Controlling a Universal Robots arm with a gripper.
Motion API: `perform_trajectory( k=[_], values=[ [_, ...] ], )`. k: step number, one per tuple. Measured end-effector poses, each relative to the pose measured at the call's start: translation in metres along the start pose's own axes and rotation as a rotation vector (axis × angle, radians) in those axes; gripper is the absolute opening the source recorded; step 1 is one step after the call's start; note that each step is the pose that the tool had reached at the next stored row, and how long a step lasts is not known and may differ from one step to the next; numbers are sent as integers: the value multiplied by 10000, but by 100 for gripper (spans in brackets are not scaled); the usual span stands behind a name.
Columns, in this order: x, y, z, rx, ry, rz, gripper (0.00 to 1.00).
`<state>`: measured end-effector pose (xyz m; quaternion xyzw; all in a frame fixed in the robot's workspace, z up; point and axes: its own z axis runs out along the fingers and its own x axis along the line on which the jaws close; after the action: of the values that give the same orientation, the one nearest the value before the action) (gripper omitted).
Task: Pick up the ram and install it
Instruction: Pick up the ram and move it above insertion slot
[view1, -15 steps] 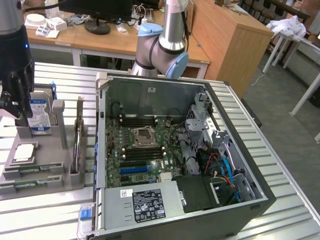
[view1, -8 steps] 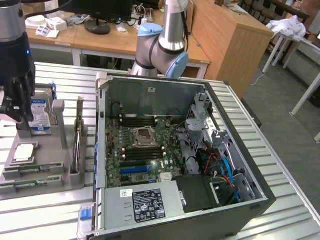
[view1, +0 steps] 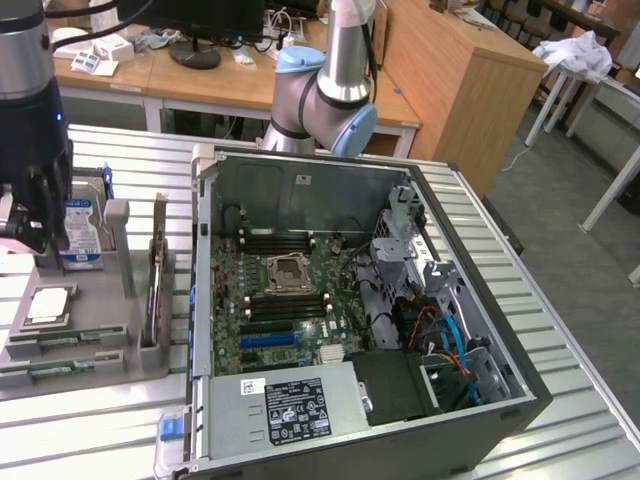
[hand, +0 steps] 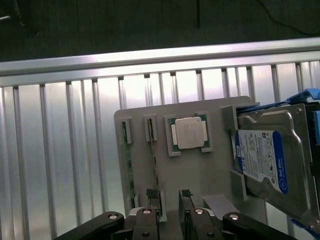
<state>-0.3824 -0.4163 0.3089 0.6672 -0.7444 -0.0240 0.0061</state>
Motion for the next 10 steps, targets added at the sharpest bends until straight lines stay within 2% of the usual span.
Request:
perform_trajectory(
  k=[10],
  values=[
    [3,-5,121,0,0,0,30]
  ],
)
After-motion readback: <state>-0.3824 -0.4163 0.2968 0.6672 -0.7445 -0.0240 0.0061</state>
